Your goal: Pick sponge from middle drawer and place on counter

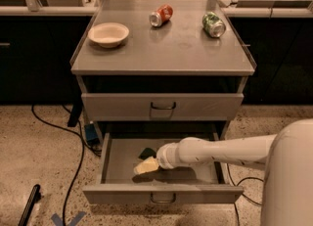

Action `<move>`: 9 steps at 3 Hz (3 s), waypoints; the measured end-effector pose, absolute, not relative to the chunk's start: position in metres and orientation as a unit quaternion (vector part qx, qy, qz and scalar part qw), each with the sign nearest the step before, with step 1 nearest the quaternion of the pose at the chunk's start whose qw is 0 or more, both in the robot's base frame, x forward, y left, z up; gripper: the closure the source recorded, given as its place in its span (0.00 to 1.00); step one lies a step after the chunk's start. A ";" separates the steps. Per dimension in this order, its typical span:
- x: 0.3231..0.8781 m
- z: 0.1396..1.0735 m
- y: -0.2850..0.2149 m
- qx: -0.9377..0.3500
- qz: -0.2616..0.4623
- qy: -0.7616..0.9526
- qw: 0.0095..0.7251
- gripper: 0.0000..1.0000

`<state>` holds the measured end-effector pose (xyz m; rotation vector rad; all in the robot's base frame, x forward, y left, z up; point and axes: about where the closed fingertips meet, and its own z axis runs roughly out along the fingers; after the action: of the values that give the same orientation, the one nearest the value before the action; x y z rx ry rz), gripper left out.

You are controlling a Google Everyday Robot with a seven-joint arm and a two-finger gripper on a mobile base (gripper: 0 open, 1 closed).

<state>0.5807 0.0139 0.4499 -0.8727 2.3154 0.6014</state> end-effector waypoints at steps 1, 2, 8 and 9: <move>0.580 0.447 0.014 -0.327 0.227 0.870 0.291 0.00; 0.582 0.434 0.012 -0.324 0.204 0.875 0.297 0.00; 0.616 0.341 -0.019 -0.275 0.177 0.895 0.303 0.00; 0.617 0.340 -0.018 -0.275 0.178 0.895 0.303 0.19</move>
Offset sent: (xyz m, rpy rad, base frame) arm 0.0064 -0.0103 -0.0419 -0.1241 -0.0699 -0.0874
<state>0.6174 -0.0182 0.3398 -0.7280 2.3723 0.4711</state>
